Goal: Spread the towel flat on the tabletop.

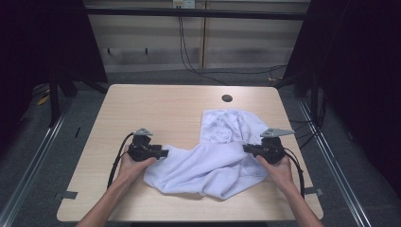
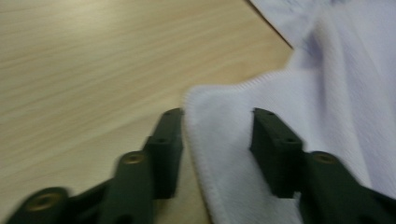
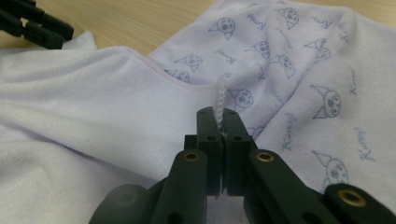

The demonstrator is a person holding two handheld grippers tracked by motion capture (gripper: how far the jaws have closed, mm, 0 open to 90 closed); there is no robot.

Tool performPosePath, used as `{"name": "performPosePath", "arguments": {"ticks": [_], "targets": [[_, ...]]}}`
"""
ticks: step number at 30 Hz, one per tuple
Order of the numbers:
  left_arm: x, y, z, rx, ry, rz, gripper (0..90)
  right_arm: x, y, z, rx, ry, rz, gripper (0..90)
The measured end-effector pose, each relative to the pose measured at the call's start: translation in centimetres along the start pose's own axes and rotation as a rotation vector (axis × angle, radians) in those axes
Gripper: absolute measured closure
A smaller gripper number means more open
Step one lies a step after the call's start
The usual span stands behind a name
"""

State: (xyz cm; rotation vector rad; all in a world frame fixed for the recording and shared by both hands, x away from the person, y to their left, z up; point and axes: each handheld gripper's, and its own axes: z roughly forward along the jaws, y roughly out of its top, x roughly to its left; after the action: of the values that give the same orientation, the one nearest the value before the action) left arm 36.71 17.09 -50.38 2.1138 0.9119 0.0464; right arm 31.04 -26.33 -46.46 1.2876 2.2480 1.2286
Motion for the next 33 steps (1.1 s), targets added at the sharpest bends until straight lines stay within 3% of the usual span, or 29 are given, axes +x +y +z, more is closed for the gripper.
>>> {"name": "performPosePath", "arguments": {"ticks": [1,3,6,10,11,12,14,16,20,23,25,26,28,31,33], "targets": [[-0.4,-0.1,0.1,0.012,-0.028,0.021,75.0,0.0,0.1,0.0,-0.005,0.0,0.006,88.4],[-1.2,-0.2,0.1,0.03,-0.039,0.052,85.6,0.1,0.3,-0.2,-0.014,0.006,0.012,88.4],[-1.4,0.0,-0.8,-0.013,-0.083,0.042,88.3,0.4,0.6,-0.8,-0.03,0.009,0.001,88.5],[-1.4,0.8,-3.3,-0.124,-0.102,0.015,88.5,0.5,1.4,-2.6,-0.097,0.045,0.028,88.6],[-1.5,1.1,-4.4,-0.167,-0.113,0.013,88.5,0.5,1.7,-3.0,-0.111,0.047,0.026,88.5],[-1.7,1.4,-5.4,-0.2,-0.11,0.019,88.5,0.8,2.7,-4.4,-0.163,0.064,0.024,88.6],[-2.4,2.1,-8.1,-0.273,-0.129,0.035,88.4,1.1,3.2,-5.1,-0.183,0.071,0.021,88.6],[-3.4,2.7,-10.5,-0.326,-0.114,0.067,88.5,1.8,4.1,-6.8,-0.224,0.079,0.0,88.6],[-6.1,3.1,-16.2,-0.459,-0.173,0.131,90.0,4.0,5.3,-11.2,-0.305,0.106,-0.054,88.6],[-8.0,1.7,-18.3,-0.474,-0.186,0.183,90.0,6.1,4.4,-15.1,-0.341,0.13,-0.099,88.6],[-8.4,0.5,-17.8,-0.439,-0.2,0.184,90.0,7.5,2.9,-16.7,-0.33,0.145,-0.122,88.6],[-8.3,0.0,-16.8,-0.412,-0.206,0.164,90.0,8.1,2.0,-17.0,-0.31,0.148,-0.127,88.6],[-7.3,-0.4,-14.0,-0.34,-0.209,0.115,89.9,8.8,0.1,-16.9,-0.243,0.142,-0.129,88.6],[-6.2,-0.6,-9.7,-0.221,-0.203,0.102,84.4,9.2,-2.6,-16.1,-0.171,0.136,-0.105,88.6],[-5.7,-0.4,-7.3,-0.17,-0.199,0.075,77.9,8.8,-4.2,-15.4,-0.144,0.144,-0.074,88.6]]}}
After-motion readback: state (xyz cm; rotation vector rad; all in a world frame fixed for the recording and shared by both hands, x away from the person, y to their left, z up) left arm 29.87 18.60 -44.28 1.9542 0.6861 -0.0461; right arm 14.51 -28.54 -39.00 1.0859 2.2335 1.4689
